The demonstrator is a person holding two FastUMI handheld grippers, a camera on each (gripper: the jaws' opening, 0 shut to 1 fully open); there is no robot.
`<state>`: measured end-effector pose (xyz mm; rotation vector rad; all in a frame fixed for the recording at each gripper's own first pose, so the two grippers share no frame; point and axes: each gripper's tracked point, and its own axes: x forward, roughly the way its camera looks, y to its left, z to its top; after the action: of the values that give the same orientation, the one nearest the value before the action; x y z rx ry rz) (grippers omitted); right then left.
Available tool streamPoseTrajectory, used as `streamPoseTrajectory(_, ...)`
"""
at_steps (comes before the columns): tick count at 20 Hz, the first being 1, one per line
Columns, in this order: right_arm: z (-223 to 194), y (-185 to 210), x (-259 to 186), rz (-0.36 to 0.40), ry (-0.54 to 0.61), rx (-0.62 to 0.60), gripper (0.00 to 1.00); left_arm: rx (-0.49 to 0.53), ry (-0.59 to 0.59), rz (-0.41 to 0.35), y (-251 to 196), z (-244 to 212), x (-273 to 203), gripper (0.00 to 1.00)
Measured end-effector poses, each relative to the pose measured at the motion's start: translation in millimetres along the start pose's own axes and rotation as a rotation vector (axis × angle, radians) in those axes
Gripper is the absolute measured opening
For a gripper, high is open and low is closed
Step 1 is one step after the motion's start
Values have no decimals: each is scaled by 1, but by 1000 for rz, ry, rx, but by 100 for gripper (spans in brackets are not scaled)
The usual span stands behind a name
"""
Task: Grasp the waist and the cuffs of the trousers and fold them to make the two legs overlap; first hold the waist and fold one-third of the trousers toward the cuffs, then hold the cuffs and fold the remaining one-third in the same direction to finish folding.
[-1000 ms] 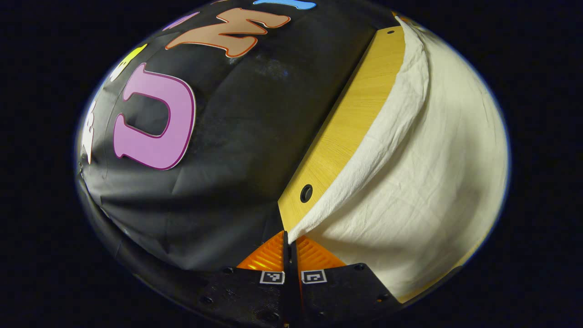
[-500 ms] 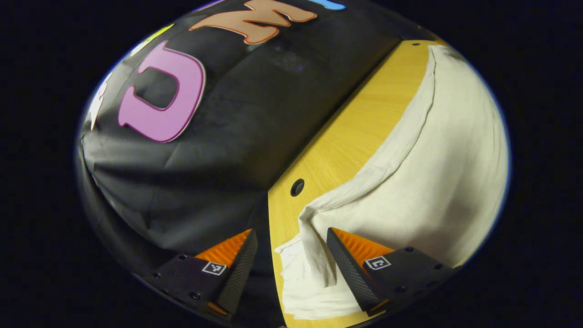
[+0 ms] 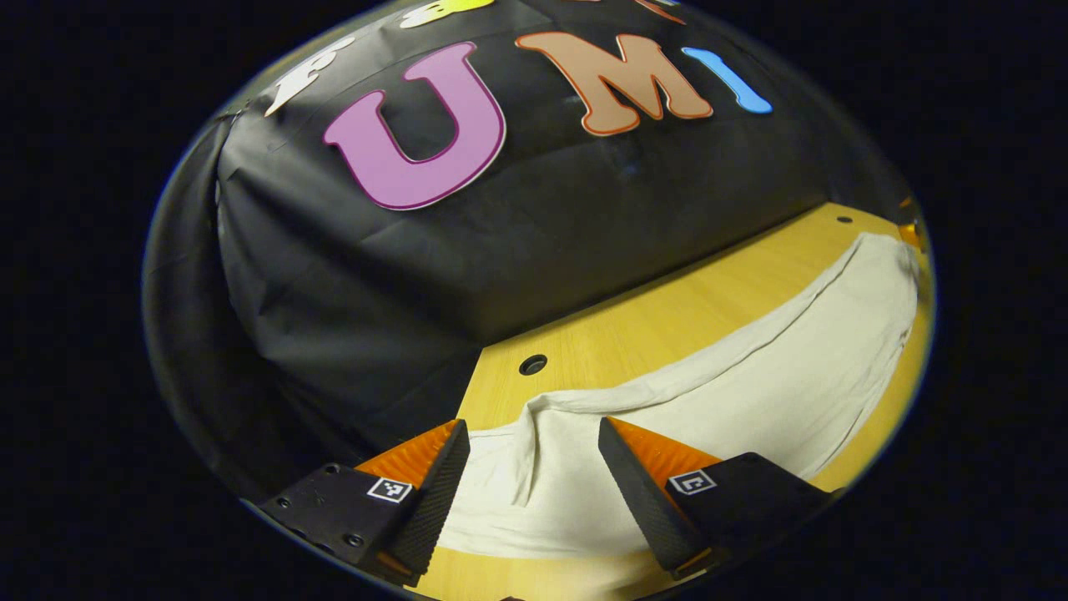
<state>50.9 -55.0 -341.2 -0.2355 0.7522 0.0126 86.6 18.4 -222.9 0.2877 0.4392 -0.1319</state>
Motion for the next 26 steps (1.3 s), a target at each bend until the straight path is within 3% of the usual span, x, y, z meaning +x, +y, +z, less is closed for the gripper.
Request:
streamPoseTrajectory(10, -76, -31, 13, -106, 212, 468, 99, -99, -70, -10, -1, 28, -24, 96)
streamPoseTrajectory(12, -86, -30, 23, -116, 253, 540, 94, -107, -66, 1, 3, 25, -29, 95)
streamPoseTrajectory(13, -89, -29, 26, -115, 268, 569, 97, -111, -63, 8, 7, 23, -31, 95)
streamPoseTrajectory(14, -91, -27, 30, -114, 286, 599, 92, -115, -56, 13, 9, 21, -32, 95)
streamPoseTrajectory(15, -93, -23, 34, -107, 304, 631, 97, -116, -49, 19, 11, 19, -33, 95)
streamPoseTrajectory(17, -92, -24, 41, -115, 302, 660, 95, -117, -41, 27, 15, 16, -38, 96)
streamPoseTrajectory(19, -98, -34, 40, -142, 319, 638, 71, -117, -38, 32, 18, 15, -39, 96)
streamPoseTrajectory(22, -99, -36, 35, -123, 341, 639, 28, -113, -32, 33, 17, 15, -38, 96)
streamPoseTrajectory(23, -98, -36, 37, -124, 339, 637, 19, -112, -34, 30, 15, 16, -37, 96)
streamPoseTrajectory(24, -96, -37, 37, -117, 341, 631, 11, -112, -34, 28, 13, 18, -36, 96)
streamPoseTrajectory(26, -96, -45, 34, -125, 346, 606, 16, -111, -36, 20, 10, 19, -35, 96)
